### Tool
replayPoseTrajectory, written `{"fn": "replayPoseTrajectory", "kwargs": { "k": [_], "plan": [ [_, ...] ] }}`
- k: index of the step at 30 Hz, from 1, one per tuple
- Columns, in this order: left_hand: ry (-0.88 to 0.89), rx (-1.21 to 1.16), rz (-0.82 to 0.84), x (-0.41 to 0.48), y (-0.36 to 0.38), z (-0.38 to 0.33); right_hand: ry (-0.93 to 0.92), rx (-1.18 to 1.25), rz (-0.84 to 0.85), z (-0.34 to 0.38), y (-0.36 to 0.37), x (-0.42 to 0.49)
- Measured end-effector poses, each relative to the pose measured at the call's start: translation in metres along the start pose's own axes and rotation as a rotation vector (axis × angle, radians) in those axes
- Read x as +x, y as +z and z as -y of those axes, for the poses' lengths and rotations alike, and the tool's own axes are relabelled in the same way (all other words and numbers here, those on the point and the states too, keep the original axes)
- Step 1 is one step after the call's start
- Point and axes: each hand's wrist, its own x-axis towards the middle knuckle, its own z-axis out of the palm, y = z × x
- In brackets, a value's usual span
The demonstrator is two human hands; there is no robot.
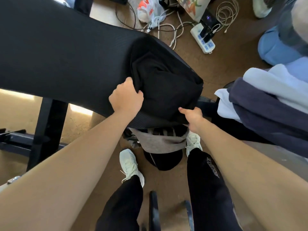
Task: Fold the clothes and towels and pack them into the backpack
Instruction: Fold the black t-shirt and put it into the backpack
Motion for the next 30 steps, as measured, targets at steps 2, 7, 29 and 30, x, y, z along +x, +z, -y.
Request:
{"fn": "replayPoseTrajectory", "kwargs": {
  "k": [2, 7, 29, 30],
  "plan": [
    [-0.030, -0.190, 0.071, -0.004, -0.001, 0.010, 0.034, 0.100, 0.062, 0.001, -0.006, -0.008],
    [-0.092, -0.641, 0.242, -0.036, -0.005, 0.043, -0.022, 0.207, 0.217, -0.007, -0.029, -0.049],
    [-0.422, -1.021, 0.325, -0.100, 0.048, 0.036, -0.447, -0.214, 0.594, -0.037, 0.022, -0.136],
    [-0.404, -0.916, 0.296, -0.102, 0.049, 0.033, -0.435, -0.193, 0.612, -0.040, 0.018, -0.135]
  ]
}}
